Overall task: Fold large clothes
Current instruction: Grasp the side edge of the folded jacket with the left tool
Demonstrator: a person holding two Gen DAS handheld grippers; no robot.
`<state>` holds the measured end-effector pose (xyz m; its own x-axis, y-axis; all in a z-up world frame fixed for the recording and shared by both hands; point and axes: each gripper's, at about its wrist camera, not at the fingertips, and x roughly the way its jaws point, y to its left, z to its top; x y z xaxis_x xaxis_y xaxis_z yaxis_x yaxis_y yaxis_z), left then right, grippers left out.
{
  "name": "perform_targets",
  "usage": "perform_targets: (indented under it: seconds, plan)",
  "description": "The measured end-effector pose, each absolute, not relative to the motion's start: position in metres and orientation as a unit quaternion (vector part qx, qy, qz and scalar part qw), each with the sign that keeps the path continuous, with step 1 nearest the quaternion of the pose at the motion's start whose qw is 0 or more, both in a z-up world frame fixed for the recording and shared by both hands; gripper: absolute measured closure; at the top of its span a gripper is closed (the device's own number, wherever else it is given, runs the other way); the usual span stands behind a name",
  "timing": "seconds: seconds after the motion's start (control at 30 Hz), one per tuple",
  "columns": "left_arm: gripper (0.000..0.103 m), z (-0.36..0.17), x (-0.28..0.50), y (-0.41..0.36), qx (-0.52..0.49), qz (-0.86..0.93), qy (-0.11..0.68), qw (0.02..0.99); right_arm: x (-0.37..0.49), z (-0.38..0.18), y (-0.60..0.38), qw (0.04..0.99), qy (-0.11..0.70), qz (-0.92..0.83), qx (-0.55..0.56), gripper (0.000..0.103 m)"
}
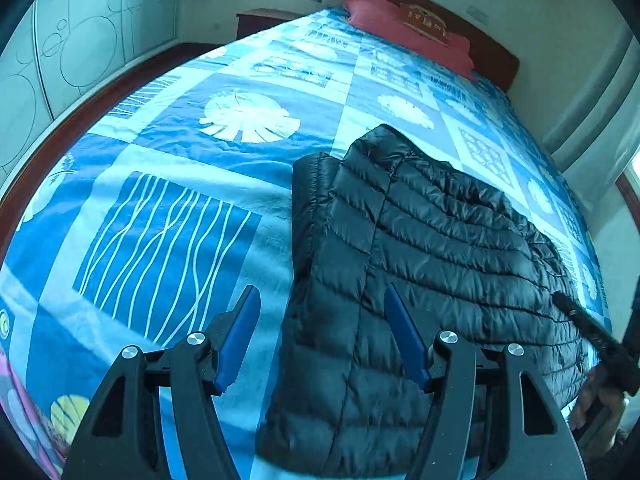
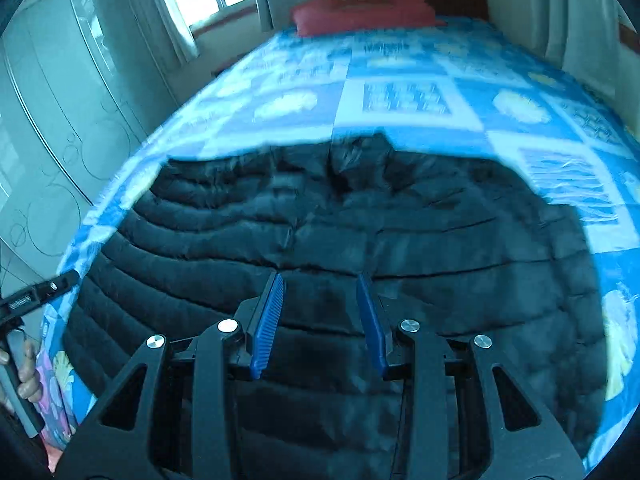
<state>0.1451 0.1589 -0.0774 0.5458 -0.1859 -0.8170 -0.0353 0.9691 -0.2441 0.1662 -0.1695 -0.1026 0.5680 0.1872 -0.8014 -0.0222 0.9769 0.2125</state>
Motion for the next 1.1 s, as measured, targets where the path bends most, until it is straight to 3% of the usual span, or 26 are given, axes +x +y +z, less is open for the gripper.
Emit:
perform_targets:
  seconds: [0.1,0.37,0.47,0.6,0.73,0.77,0.9,1.1]
  plan:
    - [0.039,-0.089,0.159,0.159,-0.116,-0.045,0.489,0.863,0.173,-0.134,-0.167,0.872,0.478,0.051,0.091,0.064]
    - [0.039,-0.113,0.19,0.152,-0.097,-0.057,0.529,0.841,0.172,-0.14,-0.165,0.874,0.476,0.046,0.082,0.064]
    - [0.031,-0.121,0.196,0.151,-0.096,-0.054,0.536,0.837,0.17,-0.142,-0.162,0.878,0.472,0.043,0.074,0.064]
    - [0.03,-0.137,0.2,0.154,-0.115,-0.067,0.547,0.826,0.168,-0.144,-0.158,0.88,0.468,0.041,0.067,0.064]
    - [0.041,-0.147,0.2,0.155,-0.141,-0.089,0.548,0.819,0.166,-0.144,-0.156,0.882,0.466,0.041,0.066,0.064]
    - [0.052,-0.146,0.2,0.153,-0.144,-0.105,0.548,0.817,0.166,-0.144,-0.156,0.882,0.465,0.04,0.064,0.064]
    - [0.071,-0.141,0.196,0.149,-0.148,-0.126,0.539,0.819,0.164,-0.146,-0.153,0.884,0.462,0.038,0.059,0.064]
    - [0.084,-0.103,0.183,0.147,-0.161,-0.149,0.512,0.831,0.162,-0.148,-0.149,0.887,0.458,0.033,0.046,0.064]
